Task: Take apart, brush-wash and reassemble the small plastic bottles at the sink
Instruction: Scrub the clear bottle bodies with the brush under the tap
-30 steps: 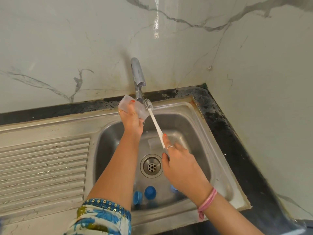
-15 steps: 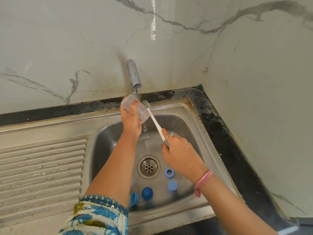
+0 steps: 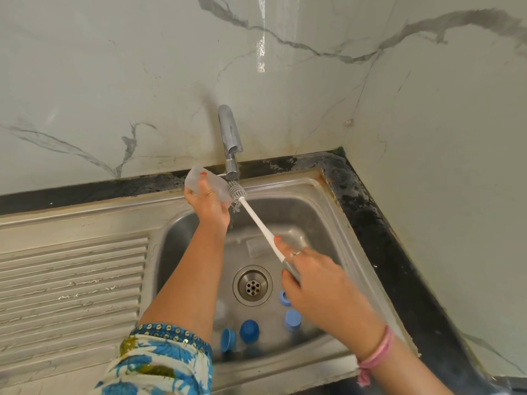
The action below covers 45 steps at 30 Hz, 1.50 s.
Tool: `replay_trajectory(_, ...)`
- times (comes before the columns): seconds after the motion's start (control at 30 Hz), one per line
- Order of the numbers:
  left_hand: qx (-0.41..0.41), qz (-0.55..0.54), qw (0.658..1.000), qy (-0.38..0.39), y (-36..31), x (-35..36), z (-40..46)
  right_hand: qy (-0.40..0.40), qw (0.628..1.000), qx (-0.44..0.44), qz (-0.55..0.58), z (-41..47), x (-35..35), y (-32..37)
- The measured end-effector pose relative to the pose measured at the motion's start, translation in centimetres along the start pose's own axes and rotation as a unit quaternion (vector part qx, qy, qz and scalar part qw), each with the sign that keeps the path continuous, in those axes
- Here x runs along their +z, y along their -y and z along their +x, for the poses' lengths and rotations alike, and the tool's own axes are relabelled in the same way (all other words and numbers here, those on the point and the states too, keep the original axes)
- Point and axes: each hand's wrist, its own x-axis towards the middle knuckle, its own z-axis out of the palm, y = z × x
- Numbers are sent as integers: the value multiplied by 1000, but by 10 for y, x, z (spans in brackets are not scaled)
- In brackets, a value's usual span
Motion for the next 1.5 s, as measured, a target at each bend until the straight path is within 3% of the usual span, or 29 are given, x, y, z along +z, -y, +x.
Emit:
replay_trajectory(0.07,-53,-19,998,-3,1,-6,0,-2,998,15,59,-4,-12,-7)
replay_trajectory(0.2,-96,-45,994,39,-3,-1,-8,-83,987,52,127,-2,-19,-16)
replay_trajectory(0.37,-89,-3,991,100,1,13,-18,-49,985,65,154,7,-19,-17)
replay_trajectory(0.5,-94,-35,988,118,3,18,-17,-34,995,40,88,-2,-7,-4)
replay_trajectory(0.7,-91,-39,992,73,7,28,-25,-33,997,42,48,5,2,8)
replay_trajectory(0.87,-63,25,987,147,10,29,-31,-30,997,54,40,31,-5,-5)
replay_trajectory(1.07,-40,-18,996,79,4,27,-15,-14,1000,28,3,3,-2,14)
replay_trajectory(1.27,-42,44,984,165,15,20,-30,-19,997,62,46,35,-2,2)
replay_trajectory(1.5,-11,10,992,128,5,18,-14,-7,998,41,39,7,2,14)
